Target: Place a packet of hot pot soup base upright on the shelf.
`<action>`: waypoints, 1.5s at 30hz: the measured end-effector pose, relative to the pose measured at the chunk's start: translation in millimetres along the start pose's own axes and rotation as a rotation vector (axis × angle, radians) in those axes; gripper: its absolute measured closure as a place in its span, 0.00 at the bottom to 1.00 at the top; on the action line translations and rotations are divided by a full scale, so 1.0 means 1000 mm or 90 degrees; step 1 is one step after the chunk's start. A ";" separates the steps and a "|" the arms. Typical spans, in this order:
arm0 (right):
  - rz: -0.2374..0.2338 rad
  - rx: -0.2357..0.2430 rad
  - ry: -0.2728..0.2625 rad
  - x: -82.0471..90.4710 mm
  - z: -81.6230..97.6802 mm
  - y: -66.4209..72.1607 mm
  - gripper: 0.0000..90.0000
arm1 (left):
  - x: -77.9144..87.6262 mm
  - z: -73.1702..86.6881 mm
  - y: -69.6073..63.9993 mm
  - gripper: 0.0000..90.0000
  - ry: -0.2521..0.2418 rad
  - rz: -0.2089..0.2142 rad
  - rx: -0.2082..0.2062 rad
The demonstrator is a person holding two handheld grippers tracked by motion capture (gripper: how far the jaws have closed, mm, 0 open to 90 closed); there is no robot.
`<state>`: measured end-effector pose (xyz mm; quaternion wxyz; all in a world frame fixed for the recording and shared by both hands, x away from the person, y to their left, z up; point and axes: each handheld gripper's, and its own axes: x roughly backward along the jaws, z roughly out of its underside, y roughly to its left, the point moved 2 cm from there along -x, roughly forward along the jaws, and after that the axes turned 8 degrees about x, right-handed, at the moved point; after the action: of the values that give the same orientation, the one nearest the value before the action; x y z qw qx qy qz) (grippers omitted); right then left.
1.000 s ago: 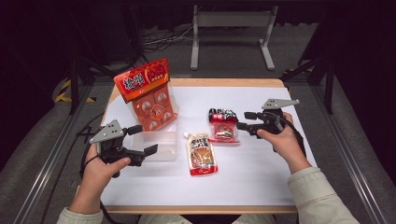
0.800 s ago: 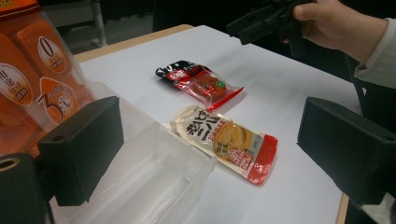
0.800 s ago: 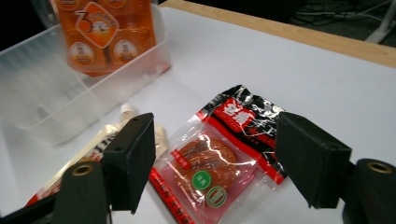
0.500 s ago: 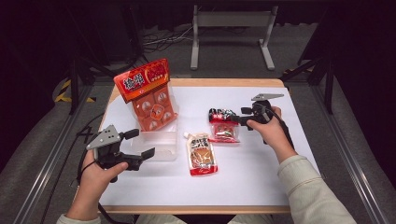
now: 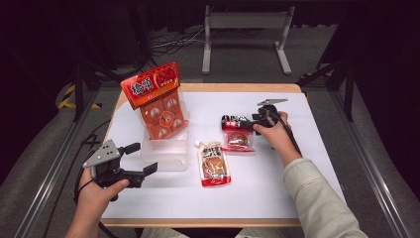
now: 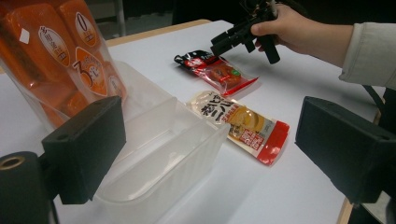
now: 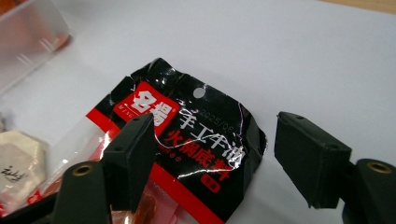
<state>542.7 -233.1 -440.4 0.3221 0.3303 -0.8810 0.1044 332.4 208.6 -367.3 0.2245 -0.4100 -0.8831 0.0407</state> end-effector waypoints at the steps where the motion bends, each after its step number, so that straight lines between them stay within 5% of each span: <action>1: 0.001 0.000 0.003 -0.002 0.001 0.000 0.33 | 0.000 0.000 0.000 0.10 0.002 -0.001 -0.001; 8: 0.004 -0.029 0.016 -0.014 0.007 -0.004 0.29 | -0.002 0.000 -0.001 0.10 0.007 -0.003 -0.006; 18: 0.034 0.020 0.062 -0.016 0.002 0.007 0.39 | -0.005 -0.001 -0.001 0.10 0.007 0.002 -0.006; 29: 0.090 0.120 0.111 -0.010 0.000 0.015 0.93 | -0.007 -0.001 -0.001 0.12 0.013 0.005 -0.008; 33: 0.081 0.142 0.114 -0.010 0.000 0.018 0.97 | -0.006 -0.001 0.000 0.12 0.013 0.004 -0.009; 45: 0.038 0.102 0.041 0.010 -0.011 0.023 1.00 | -0.004 -0.001 0.002 0.12 0.005 0.005 0.004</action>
<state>527.7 -216.6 -425.0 0.3198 0.3248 -0.8686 0.1945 337.1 206.8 -368.6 0.2290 -0.4132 -0.8803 0.0430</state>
